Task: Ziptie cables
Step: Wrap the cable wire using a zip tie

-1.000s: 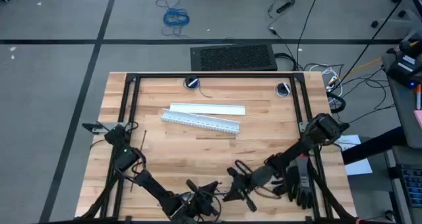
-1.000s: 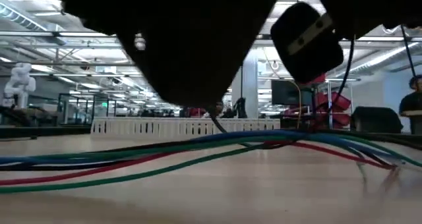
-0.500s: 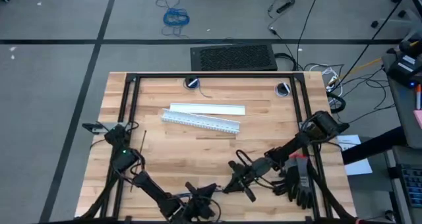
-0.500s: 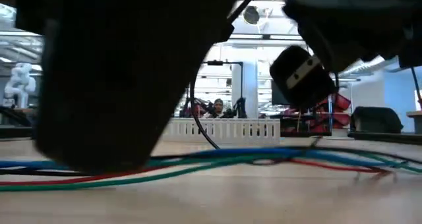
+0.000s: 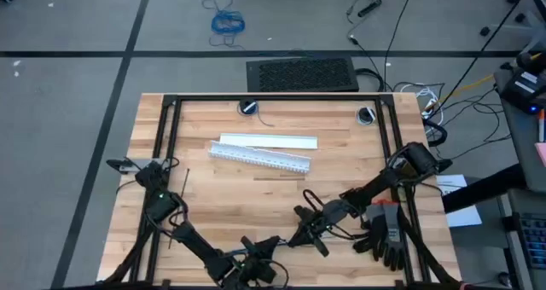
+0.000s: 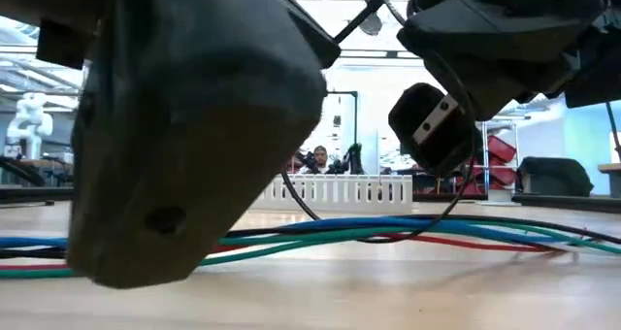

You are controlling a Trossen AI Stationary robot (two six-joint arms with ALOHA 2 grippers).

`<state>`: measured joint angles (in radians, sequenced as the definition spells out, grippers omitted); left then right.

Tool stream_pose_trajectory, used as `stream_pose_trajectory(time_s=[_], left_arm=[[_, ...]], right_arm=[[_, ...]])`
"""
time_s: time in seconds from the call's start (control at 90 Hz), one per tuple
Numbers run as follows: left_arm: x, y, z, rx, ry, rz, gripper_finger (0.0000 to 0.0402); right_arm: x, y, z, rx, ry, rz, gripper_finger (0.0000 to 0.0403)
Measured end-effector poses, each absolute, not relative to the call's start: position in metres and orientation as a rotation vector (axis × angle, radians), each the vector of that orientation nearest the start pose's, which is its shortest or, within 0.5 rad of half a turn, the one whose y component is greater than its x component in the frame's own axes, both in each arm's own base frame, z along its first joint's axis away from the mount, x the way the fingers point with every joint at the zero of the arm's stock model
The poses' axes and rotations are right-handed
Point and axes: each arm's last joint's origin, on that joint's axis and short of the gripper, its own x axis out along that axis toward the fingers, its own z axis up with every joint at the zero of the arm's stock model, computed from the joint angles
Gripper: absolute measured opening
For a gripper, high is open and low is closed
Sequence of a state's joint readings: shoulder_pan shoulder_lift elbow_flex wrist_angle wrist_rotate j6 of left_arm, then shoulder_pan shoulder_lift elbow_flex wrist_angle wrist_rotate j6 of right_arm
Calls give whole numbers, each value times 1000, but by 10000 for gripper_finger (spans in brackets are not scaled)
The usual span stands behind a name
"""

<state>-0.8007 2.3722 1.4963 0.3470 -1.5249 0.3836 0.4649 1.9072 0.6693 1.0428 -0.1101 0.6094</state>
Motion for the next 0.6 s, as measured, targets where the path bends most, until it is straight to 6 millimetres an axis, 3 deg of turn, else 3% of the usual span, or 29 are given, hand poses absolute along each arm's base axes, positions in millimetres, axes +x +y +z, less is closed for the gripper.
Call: stream_pose_trajectory(time_s=[0.6], left_arm=[[350, -318, 102, 862, 354, 669, 0]], right_arm=[[305, 147, 120, 549, 368, 467, 0]])
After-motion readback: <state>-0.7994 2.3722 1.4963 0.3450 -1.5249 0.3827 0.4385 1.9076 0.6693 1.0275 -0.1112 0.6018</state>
